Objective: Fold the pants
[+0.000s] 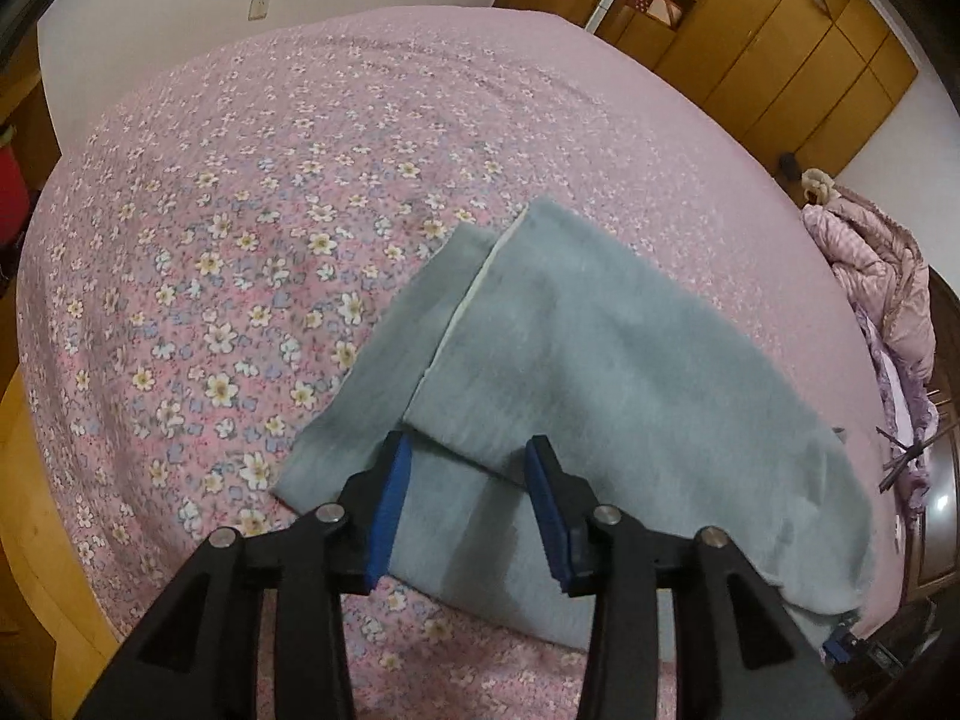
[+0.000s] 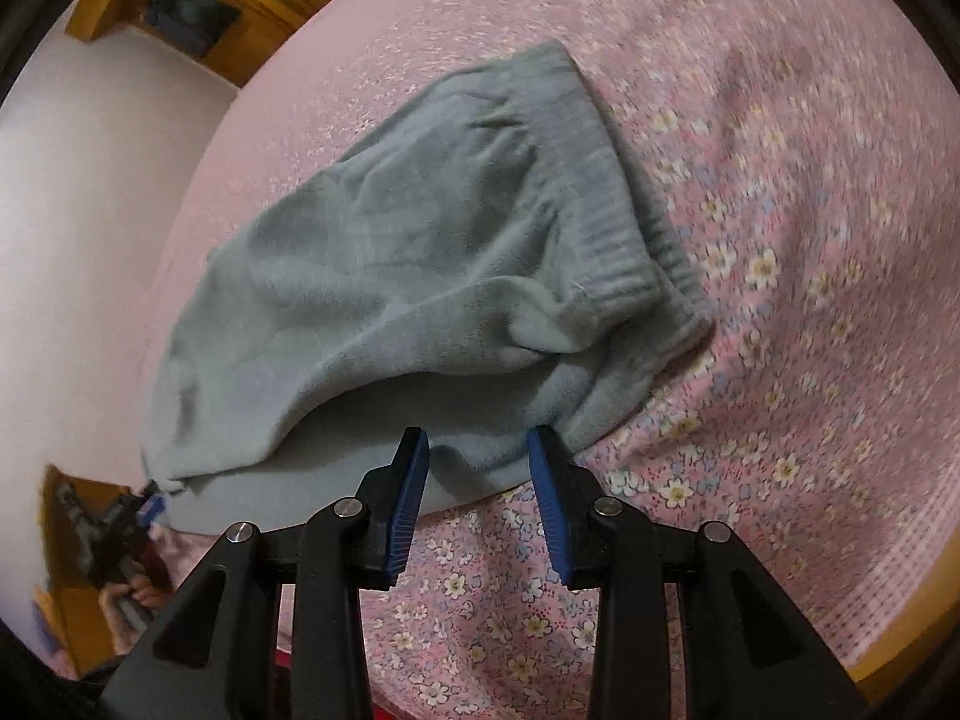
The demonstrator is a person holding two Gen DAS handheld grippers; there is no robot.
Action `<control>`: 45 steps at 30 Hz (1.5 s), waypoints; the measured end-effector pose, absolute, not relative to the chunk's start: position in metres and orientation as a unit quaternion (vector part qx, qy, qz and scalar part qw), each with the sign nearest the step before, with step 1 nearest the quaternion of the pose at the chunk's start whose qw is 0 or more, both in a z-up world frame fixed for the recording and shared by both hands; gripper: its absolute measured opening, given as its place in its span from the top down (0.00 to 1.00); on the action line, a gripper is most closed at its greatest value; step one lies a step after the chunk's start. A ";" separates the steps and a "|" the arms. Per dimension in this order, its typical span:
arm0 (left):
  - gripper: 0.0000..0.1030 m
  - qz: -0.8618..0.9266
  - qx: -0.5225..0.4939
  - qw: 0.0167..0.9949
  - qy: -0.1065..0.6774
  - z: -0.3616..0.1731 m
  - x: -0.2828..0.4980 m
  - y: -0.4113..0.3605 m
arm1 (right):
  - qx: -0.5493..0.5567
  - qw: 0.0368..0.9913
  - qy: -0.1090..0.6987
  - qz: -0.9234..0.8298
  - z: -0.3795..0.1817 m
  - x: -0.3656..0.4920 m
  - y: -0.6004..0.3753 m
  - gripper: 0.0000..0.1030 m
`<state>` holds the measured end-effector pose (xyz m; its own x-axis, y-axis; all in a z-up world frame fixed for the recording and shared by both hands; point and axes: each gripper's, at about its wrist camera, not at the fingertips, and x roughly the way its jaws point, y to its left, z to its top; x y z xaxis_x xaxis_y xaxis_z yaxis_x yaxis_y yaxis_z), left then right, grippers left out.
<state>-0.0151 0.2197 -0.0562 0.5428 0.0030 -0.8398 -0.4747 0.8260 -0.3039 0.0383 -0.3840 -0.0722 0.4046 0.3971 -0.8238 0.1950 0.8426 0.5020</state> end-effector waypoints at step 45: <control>0.89 0.111 -0.304 0.840 0.436 -0.053 0.025 0.208 | 0.392 0.789 0.472 -0.017 -0.053 0.054 -0.394 0.48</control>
<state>0.0249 0.2079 -0.0526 0.5950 -0.0786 -0.7999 -0.4521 0.7901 -0.4139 0.0538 -0.3943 -0.0527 0.5533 0.3443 -0.7585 0.3969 0.6916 0.6035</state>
